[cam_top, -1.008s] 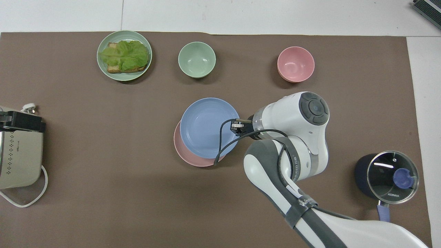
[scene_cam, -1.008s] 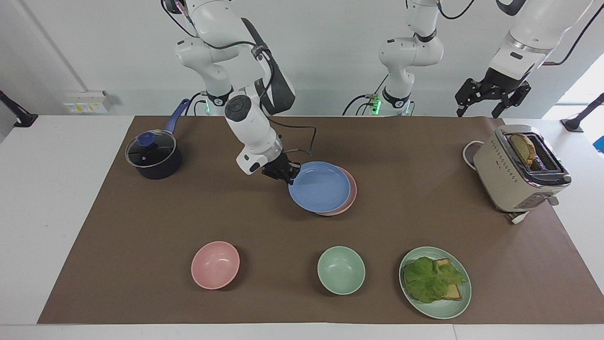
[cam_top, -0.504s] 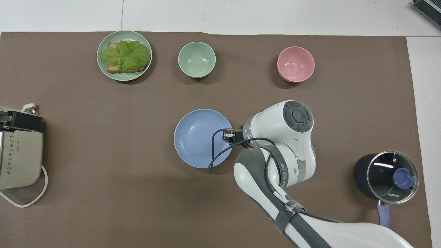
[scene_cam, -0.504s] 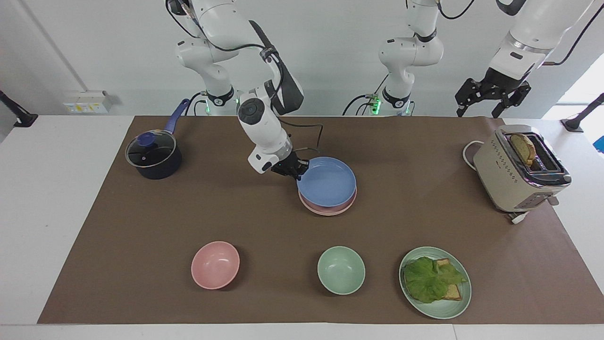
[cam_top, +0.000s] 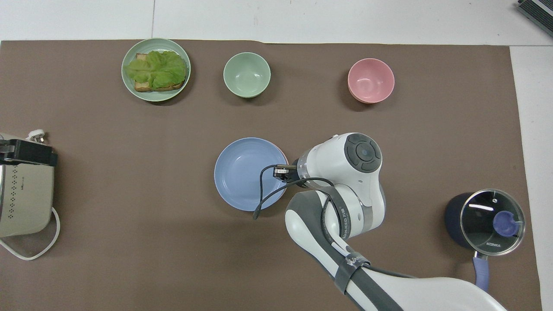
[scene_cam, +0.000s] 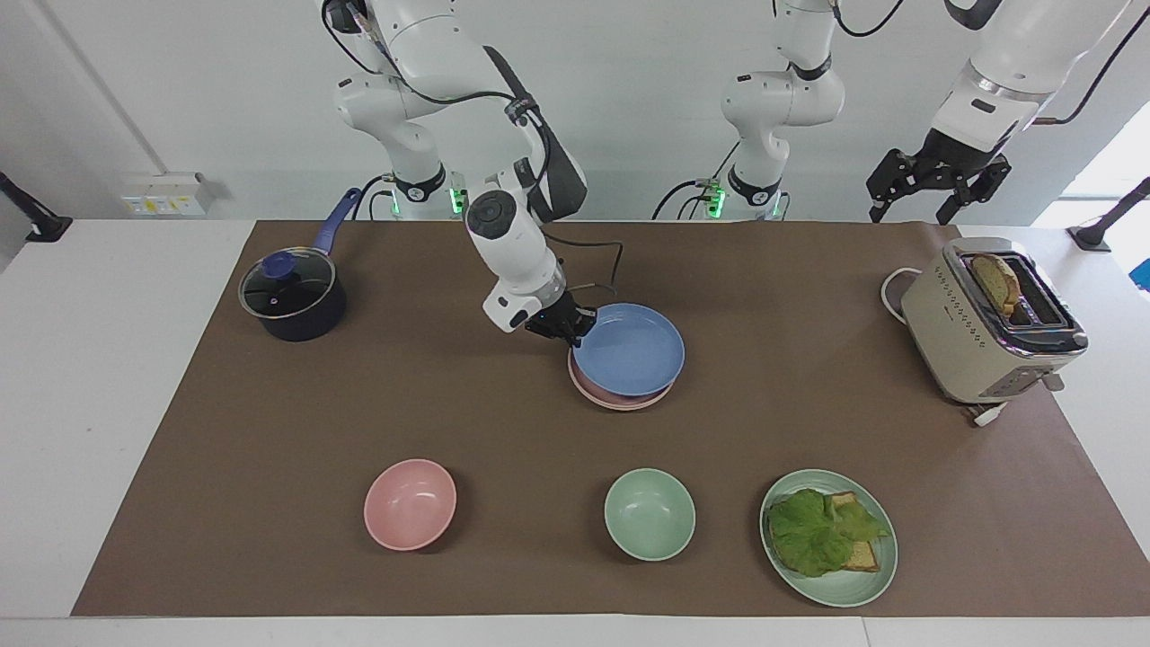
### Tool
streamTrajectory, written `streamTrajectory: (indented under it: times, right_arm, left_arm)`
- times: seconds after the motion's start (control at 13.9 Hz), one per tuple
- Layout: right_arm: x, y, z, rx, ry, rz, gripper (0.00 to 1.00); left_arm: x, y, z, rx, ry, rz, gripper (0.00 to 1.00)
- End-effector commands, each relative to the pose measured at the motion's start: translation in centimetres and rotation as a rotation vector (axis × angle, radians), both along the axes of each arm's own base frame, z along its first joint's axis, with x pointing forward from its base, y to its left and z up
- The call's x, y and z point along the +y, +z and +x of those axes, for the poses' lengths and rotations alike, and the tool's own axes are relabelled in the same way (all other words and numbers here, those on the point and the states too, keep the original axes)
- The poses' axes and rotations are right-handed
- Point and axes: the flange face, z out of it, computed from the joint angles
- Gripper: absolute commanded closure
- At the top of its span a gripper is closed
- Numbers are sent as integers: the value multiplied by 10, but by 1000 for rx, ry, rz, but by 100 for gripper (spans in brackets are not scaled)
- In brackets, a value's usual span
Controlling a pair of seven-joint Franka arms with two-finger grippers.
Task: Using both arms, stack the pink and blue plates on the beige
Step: 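Release the blue plate on the stack by opening the right gripper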
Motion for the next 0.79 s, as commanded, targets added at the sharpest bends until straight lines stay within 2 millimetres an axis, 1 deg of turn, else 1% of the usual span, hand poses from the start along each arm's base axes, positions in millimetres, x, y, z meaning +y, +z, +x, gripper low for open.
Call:
streamTrajectory:
  times: [0.0, 0.07, 0.14, 0.36, 0.43, 0.5, 0.58, 0.65, 0.72]
  right_arm:
    - [-1, -3, 0, 0, -16, 16, 100]
    - [-1, -3, 0, 0, -17, 16, 97]
    - [-1, -3, 1, 2, -19, 15, 82]
    - [-1, -3, 1, 4, -23, 15, 27]
    - [-1, -3, 1, 2, -21, 14, 3]
    - [-3, -2, 3, 0, -25, 13, 0]
    - [-6, 2, 6, -7, -28, 12, 0]
    - [-10, 9, 10, -15, -31, 13, 0]
    - [-19, 18, 14, -24, -38, 14, 0]
  left_arm:
    - [2, 6, -4, 4, -3, 12, 0]
    - [2, 6, -4, 4, -3, 12, 0]
    - [3, 6, -4, 4, -2, 12, 0]
    - [2, 6, -4, 4, -3, 12, 0]
    - [2, 6, -4, 4, -3, 12, 0]
    - [2, 6, -4, 4, -3, 12, 0]
    - [2, 6, -4, 4, -3, 12, 0]
    - [2, 6, -4, 4, -3, 12, 0]
    - [2, 6, -4, 4, -3, 12, 0]
